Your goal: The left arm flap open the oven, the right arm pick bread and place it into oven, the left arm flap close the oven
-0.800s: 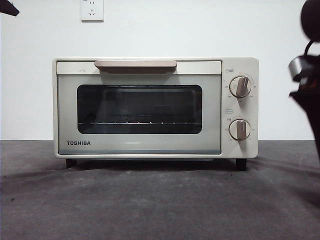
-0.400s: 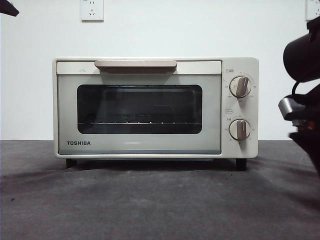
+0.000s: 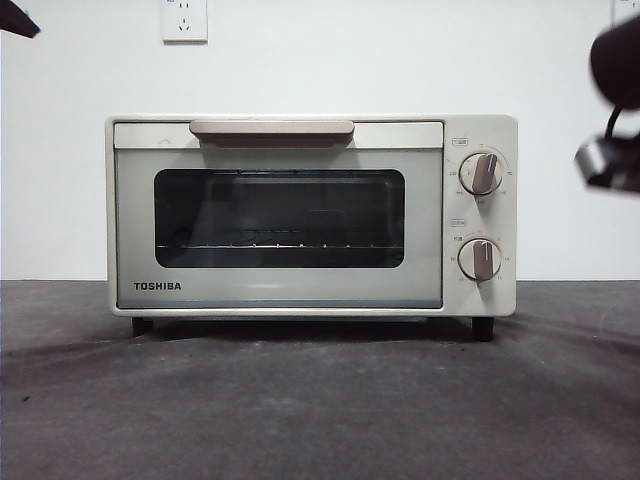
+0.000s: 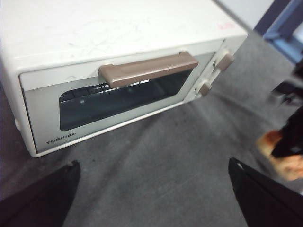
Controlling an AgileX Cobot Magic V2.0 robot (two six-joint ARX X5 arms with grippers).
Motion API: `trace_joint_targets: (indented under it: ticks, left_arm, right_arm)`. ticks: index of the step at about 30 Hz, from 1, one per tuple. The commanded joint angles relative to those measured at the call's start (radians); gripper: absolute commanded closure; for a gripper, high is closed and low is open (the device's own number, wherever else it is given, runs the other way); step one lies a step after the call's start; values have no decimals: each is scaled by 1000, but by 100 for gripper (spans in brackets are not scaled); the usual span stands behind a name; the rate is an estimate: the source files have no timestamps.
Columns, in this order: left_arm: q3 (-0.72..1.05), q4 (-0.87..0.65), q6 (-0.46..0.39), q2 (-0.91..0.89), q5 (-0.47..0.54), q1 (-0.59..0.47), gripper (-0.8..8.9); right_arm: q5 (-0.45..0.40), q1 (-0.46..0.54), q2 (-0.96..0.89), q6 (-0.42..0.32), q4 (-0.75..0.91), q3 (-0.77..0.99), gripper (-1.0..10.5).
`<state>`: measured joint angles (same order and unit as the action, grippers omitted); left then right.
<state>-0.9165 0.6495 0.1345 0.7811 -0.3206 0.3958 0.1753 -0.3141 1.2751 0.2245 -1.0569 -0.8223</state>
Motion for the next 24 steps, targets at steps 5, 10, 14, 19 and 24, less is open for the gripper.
trace_joint_targets:
  ticks: [5,10,14,19,24]
  left_arm:
    - [-172,3,-74,232,0,23,602]
    - [-294,1,-96,410,1,34,772]
    - [-367,-15,-122,521,6,38,796]
    - [-403,-67,-145,614,6,39,796]
    - [-403,-101,-165,665,5,44,797]
  right_arm:
    - [18,-4,-247,-5,-13,-10,873]
    - [18,-4,-425,-5,-2,-10,873]
    - [18,-5,-538,-1,28,-10,873]
    - [18,-5,-643,3,35,-10,873]
    - [18,-5,-708,4,35,-10,873]
